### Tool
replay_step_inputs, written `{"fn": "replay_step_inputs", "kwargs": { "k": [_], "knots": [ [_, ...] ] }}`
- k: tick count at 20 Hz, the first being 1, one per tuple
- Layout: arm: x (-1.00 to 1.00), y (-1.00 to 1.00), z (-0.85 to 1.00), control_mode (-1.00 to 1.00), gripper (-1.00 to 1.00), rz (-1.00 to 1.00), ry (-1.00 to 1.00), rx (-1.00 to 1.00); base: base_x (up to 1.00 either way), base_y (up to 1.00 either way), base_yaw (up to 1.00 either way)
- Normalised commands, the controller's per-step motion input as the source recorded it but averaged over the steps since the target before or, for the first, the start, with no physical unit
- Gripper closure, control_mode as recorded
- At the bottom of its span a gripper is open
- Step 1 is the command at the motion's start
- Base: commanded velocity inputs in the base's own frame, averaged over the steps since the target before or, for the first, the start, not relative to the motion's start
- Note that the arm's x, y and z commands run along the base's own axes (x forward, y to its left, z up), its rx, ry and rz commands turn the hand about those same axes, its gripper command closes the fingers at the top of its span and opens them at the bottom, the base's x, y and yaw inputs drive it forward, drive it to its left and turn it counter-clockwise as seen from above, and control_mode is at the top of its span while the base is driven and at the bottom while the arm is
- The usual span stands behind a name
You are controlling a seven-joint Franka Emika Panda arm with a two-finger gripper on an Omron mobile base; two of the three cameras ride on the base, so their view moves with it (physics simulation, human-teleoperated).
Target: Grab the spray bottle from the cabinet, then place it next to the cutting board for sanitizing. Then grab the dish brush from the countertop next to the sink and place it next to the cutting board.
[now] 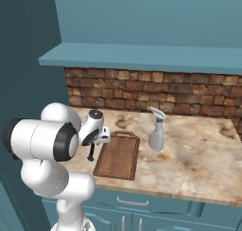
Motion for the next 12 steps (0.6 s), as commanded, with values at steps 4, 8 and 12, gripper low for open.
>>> {"fn": "replay_step_inputs", "kwargs": {
  "k": [4, 8, 12],
  "knots": [
    [-0.28, 0.00, 0.23, -1.00, -1.00, 0.00, 0.00, 0.00, 0.00, 0.00, 0.00],
    [-0.58, -0.04, 0.49, -1.00, -1.00, 0.00, 0.00, 0.00, 0.00, 0.00, 0.00],
    [-0.65, -0.09, 0.84, -1.00, -1.00, -0.01, 0.00, 0.00, 0.00, 0.00, 0.00]
  ]
}}
